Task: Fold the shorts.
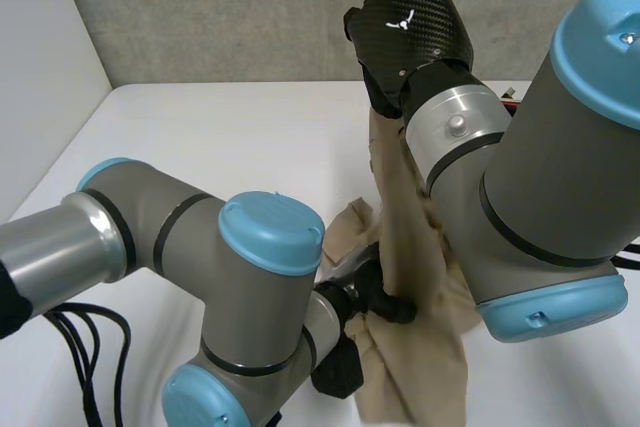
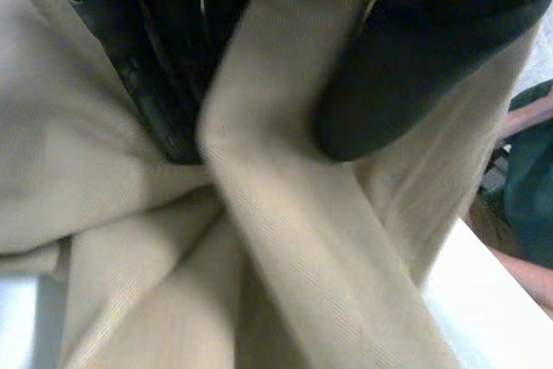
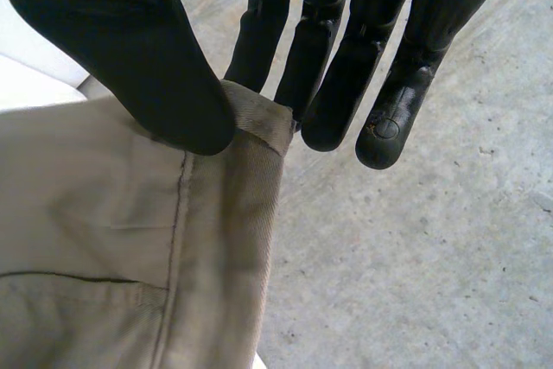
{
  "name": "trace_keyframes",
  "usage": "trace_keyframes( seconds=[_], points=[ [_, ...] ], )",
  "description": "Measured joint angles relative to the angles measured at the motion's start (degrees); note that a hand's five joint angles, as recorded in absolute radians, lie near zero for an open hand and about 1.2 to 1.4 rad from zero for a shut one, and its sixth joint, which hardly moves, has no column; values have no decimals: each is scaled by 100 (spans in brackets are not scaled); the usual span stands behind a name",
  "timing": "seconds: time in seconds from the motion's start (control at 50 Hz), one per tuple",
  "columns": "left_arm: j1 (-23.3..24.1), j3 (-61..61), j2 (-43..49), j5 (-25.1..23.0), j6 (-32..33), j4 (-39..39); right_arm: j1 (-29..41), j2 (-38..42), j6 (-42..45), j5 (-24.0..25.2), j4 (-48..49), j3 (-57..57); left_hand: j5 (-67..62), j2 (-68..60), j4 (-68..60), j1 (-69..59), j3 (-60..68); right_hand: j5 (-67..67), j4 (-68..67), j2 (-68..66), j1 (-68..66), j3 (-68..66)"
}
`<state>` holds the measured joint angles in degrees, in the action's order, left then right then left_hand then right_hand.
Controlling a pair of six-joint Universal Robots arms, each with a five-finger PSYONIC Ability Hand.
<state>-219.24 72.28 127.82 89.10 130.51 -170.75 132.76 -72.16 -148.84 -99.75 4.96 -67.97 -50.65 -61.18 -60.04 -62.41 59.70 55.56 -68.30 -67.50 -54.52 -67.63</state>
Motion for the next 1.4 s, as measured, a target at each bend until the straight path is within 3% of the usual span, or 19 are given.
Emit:
trace_keyframes(
  seconds=[0.04, 0.12, 0.24, 0.4, 0.56, 0.68, 0.82, 1.04, 1.2, 1.28, 1.4],
  points=[
    [-11, -43, 28, 16, -22, -71, -12, -1, -2, 0, 4, -28, -525, -658, -765, -336, 653, 0, 0, 0, -2, 0],
    [-53, -43, -54, 100, 9, -175, -37, -10, 3, 0, 20, -97, -525, -704, -841, -336, 760, 0, 0, 0, 0, 0],
    [-504, 156, -701, 320, 384, -209, -162, -31, 46, 7, 25, -226, -524, -721, -846, -336, 813, 0, 0, 0, 0, 0],
    [-1866, 282, -1925, 370, 2500, -209, -622, -287, 86, 40, -17, -661, -525, -729, -865, -336, 820, 0, 0, 0, 0, 0],
    [-2450, -217, -2198, 283, 4139, -119, -892, -490, 92, 44, -99, -1115, -524, -732, -866, -336, 828, 0, 0, 0, -2, 0],
    [-2523, -111, -2040, 119, 5011, 86, -1028, -509, 137, 67, -493, -1424, -524, -733, -868, -336, 828, 0, 0, 0, 0, 0],
    [-2402, 585, -1690, 81, 6217, 262, -1189, -440, 310, 446, -1503, -1830, -524, -735, -868, -336, 828, 0, -1, 0, 0, 0],
    [-2331, 674, -1267, 81, 6637, 166, -1183, 124, 318, 952, -1538, -1648, -524, -746, -869, -336, 844, 0, 0, 0, -59, 0],
    [-2337, -536, -834, 141, 6913, -495, -1132, 690, 290, 928, -680, -658, -524, -748, -870, -336, 847, 0, 0, -41, -105, -3],
    [-2313, -1700, -678, 349, 7200, -1514, -1115, 758, 291, 756, 791, 318, -524, -749, -871, -336, 853, 0, -1, -40, -137, -27],
    [-2103, -1987, -1247, 553, 7307, -2600, -1108, 215, 348, 515, 2209, 586, -524, -750, -871, -336, 853, 0, -1, -40, -279, -27]
  ],
)
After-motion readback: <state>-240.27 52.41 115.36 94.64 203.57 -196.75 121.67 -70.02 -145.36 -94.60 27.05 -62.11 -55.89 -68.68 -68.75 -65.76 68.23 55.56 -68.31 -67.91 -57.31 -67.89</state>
